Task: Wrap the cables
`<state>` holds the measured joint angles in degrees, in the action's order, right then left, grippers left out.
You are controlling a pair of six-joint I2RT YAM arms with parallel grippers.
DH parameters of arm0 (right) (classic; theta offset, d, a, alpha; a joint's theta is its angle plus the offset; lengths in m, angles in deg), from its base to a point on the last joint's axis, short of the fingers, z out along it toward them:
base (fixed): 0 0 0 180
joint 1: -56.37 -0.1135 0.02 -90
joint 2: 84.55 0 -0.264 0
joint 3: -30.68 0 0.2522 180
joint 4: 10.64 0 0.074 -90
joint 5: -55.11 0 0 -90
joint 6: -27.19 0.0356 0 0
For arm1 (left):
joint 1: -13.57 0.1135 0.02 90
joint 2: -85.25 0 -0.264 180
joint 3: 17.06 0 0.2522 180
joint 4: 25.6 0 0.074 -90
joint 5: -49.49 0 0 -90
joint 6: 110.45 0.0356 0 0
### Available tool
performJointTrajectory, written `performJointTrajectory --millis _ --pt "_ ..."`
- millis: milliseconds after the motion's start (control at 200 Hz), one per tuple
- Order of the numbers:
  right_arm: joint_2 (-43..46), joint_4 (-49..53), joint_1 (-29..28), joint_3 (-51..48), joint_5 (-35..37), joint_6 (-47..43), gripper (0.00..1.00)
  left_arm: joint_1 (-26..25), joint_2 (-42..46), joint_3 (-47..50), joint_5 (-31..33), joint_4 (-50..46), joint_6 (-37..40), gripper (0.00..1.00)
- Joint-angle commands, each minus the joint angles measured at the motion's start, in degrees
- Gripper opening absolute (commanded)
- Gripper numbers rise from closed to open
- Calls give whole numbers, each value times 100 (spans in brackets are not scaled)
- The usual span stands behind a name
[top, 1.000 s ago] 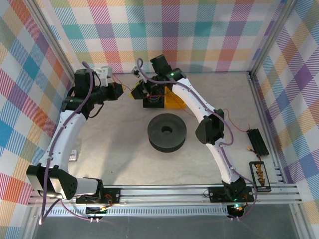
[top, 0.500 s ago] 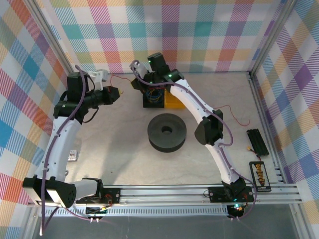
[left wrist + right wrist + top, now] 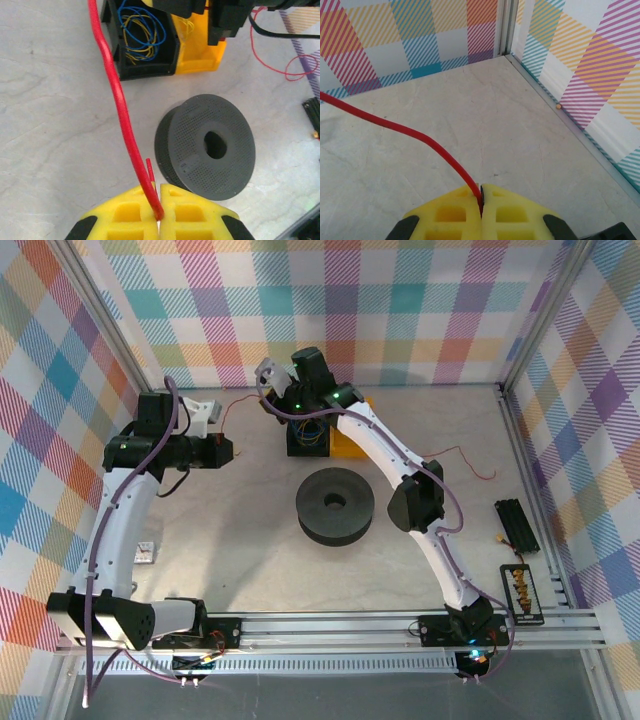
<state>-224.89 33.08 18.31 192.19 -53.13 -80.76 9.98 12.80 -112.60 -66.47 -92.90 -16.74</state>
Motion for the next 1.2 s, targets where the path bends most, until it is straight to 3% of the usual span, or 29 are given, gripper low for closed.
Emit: performJointTrajectory --millis 0,105,170,230,360,460,615,920,1195 --pt "46 -167 124 12 106 9 0 43 432 365 256 41 -179 24" --pt "167 -190 63 16 4 48 0 43 790 1181 38 612 -420 59" --pt "208 -183 36 24 22 8 0 43 1117 1656 -140 911 -579 75" --pt "217 -157 30 42 97 -30 0 40 1399 2001 -297 1157 -780 83" --pt "226 -130 36 51 224 -63 0 -19 1386 2588 -721 1535 -1219 84" --pt "243 -147 27 69 187 32 0 -346 1084 3012 -764 2128 -1649 86" --pt "278 -71 34 66 205 82 0 -927 406 3321 -683 3092 -2179 100" --pt "314 71 29 62 260 44 0 -1841 -1229 3502 -574 4779 -2713 100" --pt "296 123 35 53 273 12 0 -2183 -2235 3635 -880 6346 -3373 98"
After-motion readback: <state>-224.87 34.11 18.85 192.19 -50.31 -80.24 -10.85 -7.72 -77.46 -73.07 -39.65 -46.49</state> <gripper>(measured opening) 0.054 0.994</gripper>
